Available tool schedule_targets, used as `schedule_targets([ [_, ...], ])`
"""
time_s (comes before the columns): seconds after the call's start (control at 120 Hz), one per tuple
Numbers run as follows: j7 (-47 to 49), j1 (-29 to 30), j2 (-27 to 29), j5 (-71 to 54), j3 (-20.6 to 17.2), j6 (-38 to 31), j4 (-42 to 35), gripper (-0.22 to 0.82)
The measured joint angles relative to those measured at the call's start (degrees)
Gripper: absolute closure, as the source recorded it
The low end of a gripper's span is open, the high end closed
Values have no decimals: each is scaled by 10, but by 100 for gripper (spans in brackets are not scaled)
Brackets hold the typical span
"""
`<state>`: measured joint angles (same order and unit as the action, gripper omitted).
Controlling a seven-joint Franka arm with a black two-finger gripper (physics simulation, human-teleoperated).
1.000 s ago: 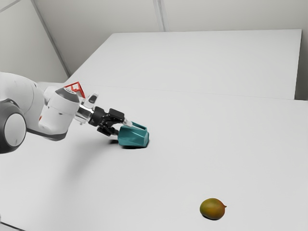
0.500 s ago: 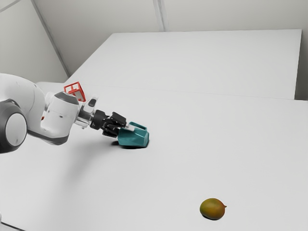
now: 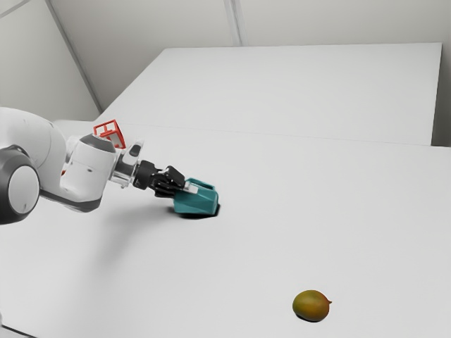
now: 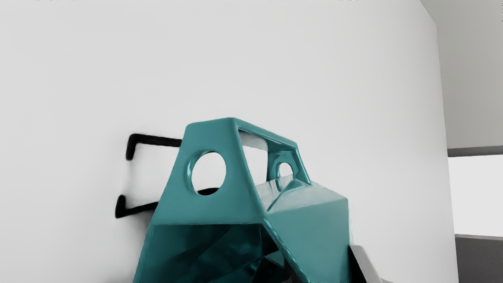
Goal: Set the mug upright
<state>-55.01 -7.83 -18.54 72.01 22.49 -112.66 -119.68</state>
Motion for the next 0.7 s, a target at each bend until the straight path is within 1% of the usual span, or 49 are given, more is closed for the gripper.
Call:
schedule_targets([
  [0.192,-5,0,10,-1,0,-1,0,73],
  [0.358,-9,-4,41,-4,0,-3,-2,76],
  [0.533,-9,-10,101,-33,-1,-19,-11,77],
  [0.7,14,-23,167,-144,-14,-57,-20,77],
])
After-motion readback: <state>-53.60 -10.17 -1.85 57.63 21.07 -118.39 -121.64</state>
